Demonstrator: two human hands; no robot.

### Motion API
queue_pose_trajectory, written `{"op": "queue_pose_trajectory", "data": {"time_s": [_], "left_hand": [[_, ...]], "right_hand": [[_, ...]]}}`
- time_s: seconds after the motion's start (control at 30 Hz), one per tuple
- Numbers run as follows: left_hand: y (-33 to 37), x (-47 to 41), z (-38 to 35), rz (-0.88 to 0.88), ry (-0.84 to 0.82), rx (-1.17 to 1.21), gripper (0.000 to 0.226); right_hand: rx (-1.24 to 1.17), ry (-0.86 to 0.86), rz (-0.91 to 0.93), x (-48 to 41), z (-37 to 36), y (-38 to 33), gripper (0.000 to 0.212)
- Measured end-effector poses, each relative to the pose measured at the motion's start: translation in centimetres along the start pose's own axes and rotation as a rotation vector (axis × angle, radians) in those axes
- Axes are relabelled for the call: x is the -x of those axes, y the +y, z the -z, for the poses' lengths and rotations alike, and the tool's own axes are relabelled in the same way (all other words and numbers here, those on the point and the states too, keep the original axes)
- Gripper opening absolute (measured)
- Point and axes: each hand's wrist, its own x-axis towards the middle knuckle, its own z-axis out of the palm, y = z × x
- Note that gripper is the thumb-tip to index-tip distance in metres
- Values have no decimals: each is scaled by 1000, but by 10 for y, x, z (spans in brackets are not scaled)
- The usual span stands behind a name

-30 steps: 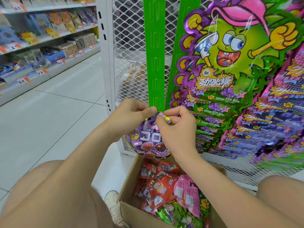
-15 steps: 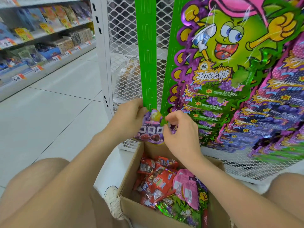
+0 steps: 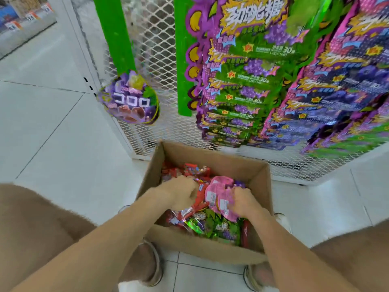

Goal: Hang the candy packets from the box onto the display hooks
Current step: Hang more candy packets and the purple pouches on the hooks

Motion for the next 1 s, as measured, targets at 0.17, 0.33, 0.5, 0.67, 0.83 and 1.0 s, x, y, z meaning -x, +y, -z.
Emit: {"op": "queue_pose_trajectory", "data": {"time_s": [0.17, 0.33, 0.5, 0.67, 0.83, 1.0], "left_hand": [[-9, -23, -54, 91, -141, -23, 25], [-6, -35, -74, 68, -176, -32, 24], [-6, -37, -58, 75, -37, 76, 24], [-1, -23, -27, 89, 171, 288, 49], [17, 9, 11, 99, 198, 926, 80], [29, 55, 44, 0, 210, 1233, 42]], "right_hand": [[96, -84, 1, 0, -46, 3, 71], [212, 29, -11, -5, -55, 4, 64], [-224, 178, 0, -1, -16, 15, 23], [-520, 285, 33, 27, 44, -1, 37], [-704, 74, 175, 65, 105, -38, 14], [-951, -52, 316, 104, 143, -63, 33]]}}
